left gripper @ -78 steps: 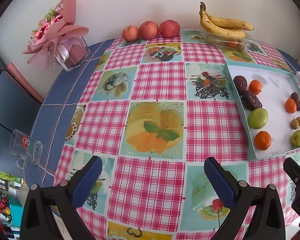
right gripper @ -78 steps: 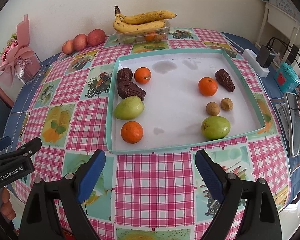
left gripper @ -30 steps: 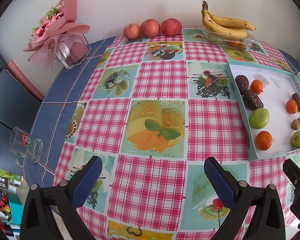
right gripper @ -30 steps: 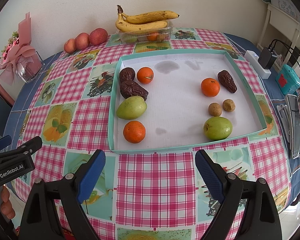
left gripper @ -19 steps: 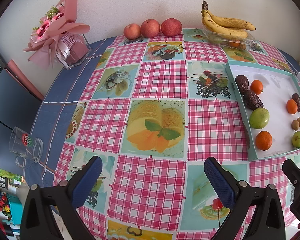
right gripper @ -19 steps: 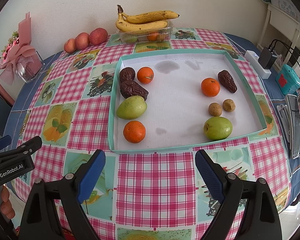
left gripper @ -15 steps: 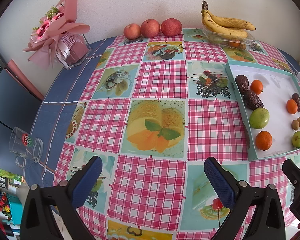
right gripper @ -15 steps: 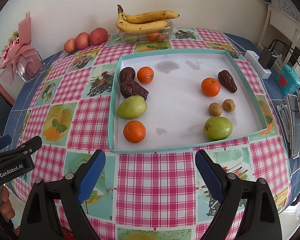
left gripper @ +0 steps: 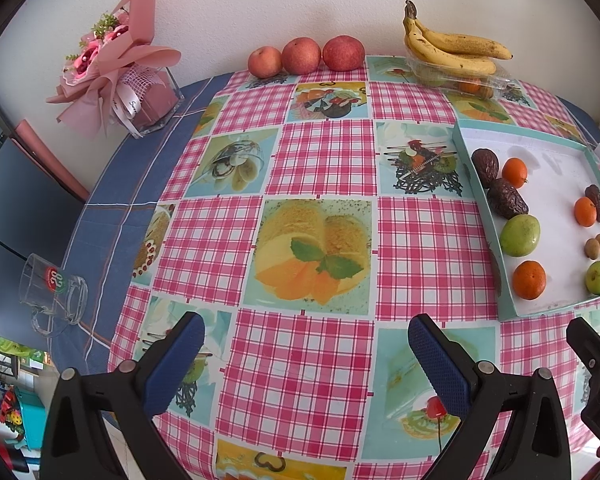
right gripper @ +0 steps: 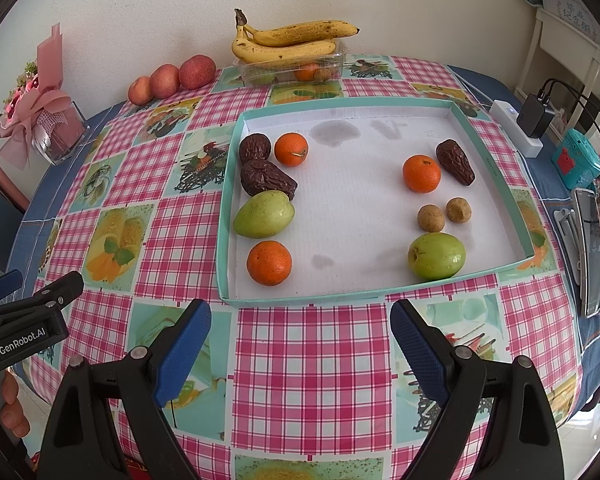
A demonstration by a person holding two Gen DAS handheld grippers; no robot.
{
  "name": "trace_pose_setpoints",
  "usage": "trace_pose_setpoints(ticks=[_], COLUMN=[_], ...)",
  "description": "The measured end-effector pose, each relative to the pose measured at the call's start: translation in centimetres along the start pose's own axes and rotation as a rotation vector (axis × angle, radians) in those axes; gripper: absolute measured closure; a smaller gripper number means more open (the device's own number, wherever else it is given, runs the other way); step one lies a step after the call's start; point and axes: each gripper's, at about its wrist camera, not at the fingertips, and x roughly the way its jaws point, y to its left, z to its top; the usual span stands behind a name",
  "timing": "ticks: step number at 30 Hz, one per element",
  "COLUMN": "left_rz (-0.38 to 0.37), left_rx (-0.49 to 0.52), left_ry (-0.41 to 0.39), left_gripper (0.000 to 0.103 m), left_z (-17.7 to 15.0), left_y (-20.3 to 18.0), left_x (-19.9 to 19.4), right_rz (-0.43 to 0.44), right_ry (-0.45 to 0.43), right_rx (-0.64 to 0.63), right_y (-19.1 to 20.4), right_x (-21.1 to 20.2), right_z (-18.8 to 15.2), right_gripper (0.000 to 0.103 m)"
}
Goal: Organize fruits
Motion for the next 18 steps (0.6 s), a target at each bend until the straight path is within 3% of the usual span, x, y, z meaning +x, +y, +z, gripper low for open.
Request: trace_pose_setpoints(ticks=[18], left_rz=[0.011], left_rx=[-0.005], left_ry=[0.002], left_gripper=[0.000], left_z=[-0.08], left_y=[0.11], left_x=[-0.08], right_rz=[0.000], right_ry=[0.006], right_rx=[0.016], right_y=[-0.47], right_x=[0.05], right_z=[-0.14], right_gripper=[0.011])
